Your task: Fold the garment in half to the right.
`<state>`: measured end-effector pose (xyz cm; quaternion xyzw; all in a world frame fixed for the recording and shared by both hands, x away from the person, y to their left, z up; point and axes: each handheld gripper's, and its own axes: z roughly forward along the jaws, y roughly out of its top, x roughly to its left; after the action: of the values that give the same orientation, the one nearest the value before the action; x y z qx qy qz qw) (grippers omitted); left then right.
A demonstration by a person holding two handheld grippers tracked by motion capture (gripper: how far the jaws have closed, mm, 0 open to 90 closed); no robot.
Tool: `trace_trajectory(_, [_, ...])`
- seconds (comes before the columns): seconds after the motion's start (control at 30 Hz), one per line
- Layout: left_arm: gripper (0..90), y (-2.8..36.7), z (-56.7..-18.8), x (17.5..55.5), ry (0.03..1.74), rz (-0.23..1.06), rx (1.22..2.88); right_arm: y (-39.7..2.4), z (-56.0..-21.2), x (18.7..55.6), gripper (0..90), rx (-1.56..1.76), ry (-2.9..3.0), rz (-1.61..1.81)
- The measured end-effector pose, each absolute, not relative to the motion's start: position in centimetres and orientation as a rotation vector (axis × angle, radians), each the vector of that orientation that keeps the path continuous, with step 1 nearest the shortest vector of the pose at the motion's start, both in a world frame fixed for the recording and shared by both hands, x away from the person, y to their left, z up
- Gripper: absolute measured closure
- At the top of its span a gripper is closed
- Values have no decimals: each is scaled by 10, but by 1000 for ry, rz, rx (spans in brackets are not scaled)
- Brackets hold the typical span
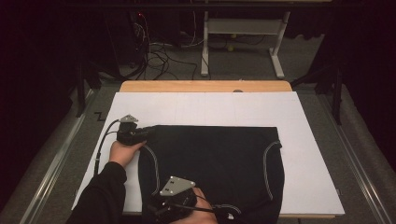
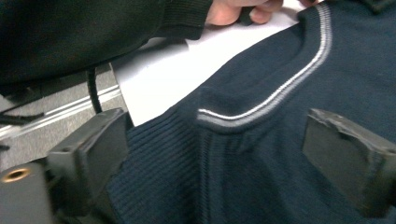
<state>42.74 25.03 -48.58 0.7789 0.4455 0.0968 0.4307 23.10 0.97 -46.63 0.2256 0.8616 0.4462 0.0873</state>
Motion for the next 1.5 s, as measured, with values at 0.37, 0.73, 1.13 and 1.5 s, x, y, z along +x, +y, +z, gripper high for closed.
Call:
trace_trajectory(0.37, [739, 251, -486, 421, 1124, 283, 1905, 44, -474, 231, 229, 673, 2687, 1129])
trace_trajectory(0.73, [738, 252, -486, 421, 1132, 271, 1902, 68, -478, 231, 163, 704, 2678, 1041])
trace_trajectory(1.13, [737, 250, -486, 422, 1142, 279, 1907, 73, -480, 225, 384, 650, 2600, 938])
trace_trajectory(1.5, [737, 251, -486, 422, 1147, 273, 1902, 67, -477, 231, 607, 621, 2588, 905])
